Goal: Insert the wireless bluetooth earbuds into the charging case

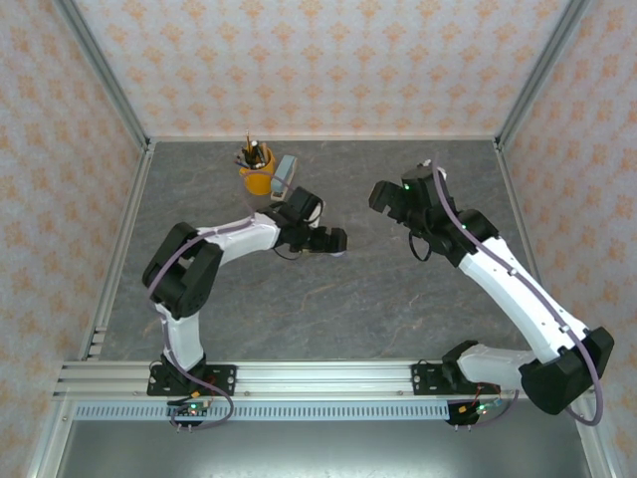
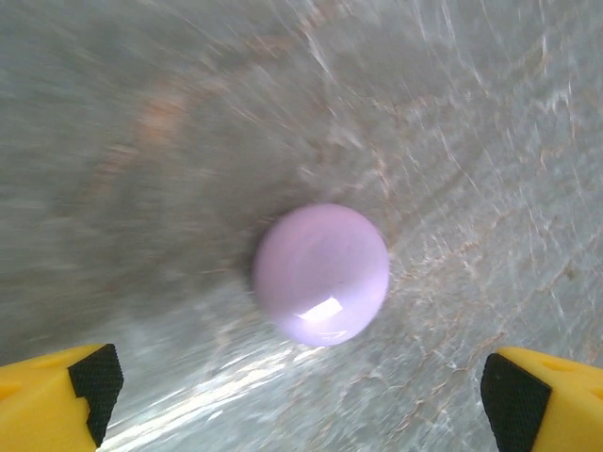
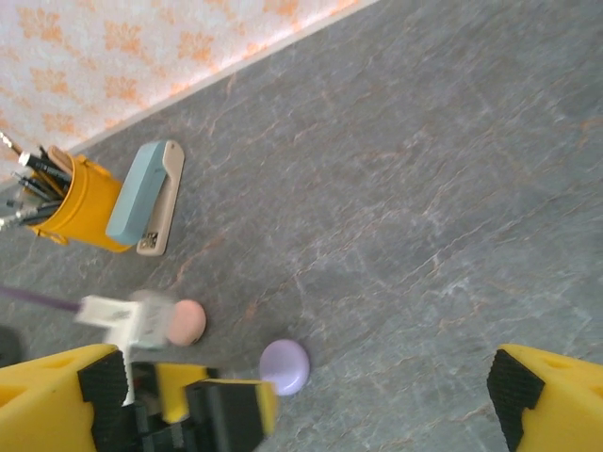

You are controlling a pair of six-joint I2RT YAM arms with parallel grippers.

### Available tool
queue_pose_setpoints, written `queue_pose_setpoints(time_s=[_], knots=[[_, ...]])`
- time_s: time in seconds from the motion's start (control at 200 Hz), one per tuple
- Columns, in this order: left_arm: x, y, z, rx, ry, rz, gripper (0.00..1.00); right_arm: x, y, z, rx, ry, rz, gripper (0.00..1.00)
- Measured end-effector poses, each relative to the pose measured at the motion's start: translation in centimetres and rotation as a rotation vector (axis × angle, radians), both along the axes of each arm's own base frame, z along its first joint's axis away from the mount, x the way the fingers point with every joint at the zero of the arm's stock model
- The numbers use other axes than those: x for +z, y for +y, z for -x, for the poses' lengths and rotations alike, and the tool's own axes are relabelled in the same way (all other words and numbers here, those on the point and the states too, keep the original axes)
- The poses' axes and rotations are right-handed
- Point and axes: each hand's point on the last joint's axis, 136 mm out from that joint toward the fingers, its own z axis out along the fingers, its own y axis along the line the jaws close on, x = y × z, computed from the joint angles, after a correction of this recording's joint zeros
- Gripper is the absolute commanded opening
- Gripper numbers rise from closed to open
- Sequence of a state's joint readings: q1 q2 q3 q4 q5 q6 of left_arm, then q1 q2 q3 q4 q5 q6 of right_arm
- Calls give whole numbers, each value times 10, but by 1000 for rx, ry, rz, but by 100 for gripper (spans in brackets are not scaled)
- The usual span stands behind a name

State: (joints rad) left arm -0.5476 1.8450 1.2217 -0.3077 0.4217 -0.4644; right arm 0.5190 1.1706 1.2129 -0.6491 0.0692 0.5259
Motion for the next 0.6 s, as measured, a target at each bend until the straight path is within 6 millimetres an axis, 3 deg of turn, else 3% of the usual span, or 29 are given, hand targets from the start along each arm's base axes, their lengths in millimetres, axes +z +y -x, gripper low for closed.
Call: queue_pose_setpoints(time_s=[0.095, 0.22, 0.29, 0.38, 0.485, 0.601], knots=[[35, 29, -8, 51, -77, -37, 100, 8, -23, -2, -70, -34, 37, 100], [103, 73, -19, 144, -253, -68, 100, 9, -66, -6, -208, -91, 156, 100], [144, 101, -22, 212, -382, -88, 100, -2, -96, -7, -307, -120, 251, 100], [188, 143, -14, 300, -577, -149, 100, -33, -133, -6, -419, -123, 391, 100], [206, 175, 3, 340, -764, -250, 100, -72, -167, -5, -506, -66, 515, 100], [188, 198, 12, 341, -834, -390, 100, -101, -192, -11, -574, -51, 575, 100]])
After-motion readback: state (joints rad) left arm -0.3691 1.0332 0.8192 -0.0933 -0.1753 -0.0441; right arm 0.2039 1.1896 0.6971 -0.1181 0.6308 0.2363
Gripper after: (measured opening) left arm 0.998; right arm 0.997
